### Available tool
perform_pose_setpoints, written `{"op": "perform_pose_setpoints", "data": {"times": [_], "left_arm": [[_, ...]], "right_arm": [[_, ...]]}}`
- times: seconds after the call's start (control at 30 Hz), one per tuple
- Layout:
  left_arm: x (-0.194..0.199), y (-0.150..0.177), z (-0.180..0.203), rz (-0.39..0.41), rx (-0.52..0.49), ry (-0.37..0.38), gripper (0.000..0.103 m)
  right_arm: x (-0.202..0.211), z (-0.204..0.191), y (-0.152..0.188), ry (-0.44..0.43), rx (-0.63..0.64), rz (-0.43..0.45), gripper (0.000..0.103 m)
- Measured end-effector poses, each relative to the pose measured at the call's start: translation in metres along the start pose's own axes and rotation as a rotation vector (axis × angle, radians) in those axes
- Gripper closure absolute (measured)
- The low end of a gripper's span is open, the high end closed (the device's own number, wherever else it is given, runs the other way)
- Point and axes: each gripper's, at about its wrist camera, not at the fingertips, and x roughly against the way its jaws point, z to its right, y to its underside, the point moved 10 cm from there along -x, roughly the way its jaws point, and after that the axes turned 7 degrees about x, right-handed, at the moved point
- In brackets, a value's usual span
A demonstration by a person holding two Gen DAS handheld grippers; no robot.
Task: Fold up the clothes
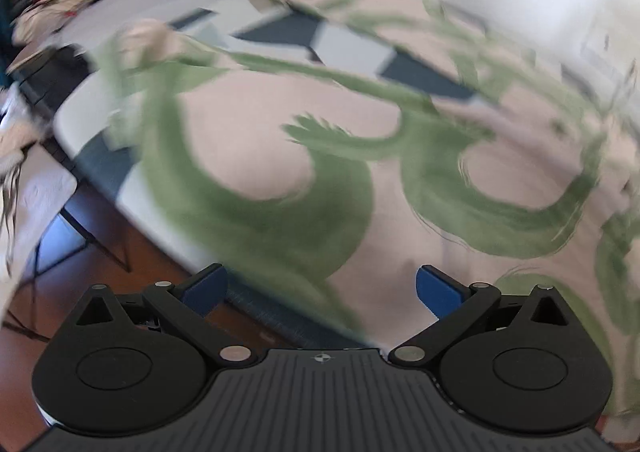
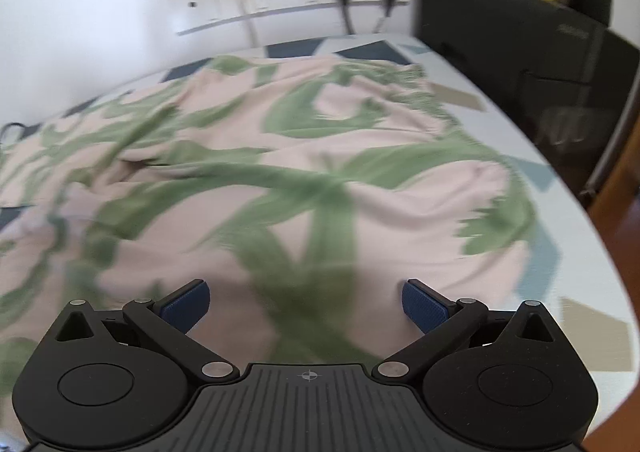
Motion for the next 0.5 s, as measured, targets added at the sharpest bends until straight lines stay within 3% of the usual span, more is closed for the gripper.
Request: {"op": "perform_pose_setpoints", "data": {"times": [0.07,0.13,0.17,0.3,0.5], "left_arm": [[0.011,0.006,-0.016,0.039,0.017,0.035,0.006],[0.015,0.009,-0.032,0.039,0.014,0.069,0.034],[0.011,0.006,-0.041,0.022,0.007,0.068,0.038],[0.009,-0.014,-0.069,0.056,0.118,0.103,0.038],[0.020,-0.035,-0.075,0.110,0.168,0.241,0.040]], "right_arm": [[0.002,-0.009,-0.002,-0.033,0.011,-0.006,0.001],[0.004,-0.018,-0.003,-0.063,0.021,-0.014,0.001],[0.006,-0.022,-0.003,-0.072,0.025,-0.017,0.001],[0.010,-0.036,0.001,-0.076,0.049,-0.030,0.001],[0.019,-0.050,0.003,-0.037,0.043,-0.049,0.001]]}}
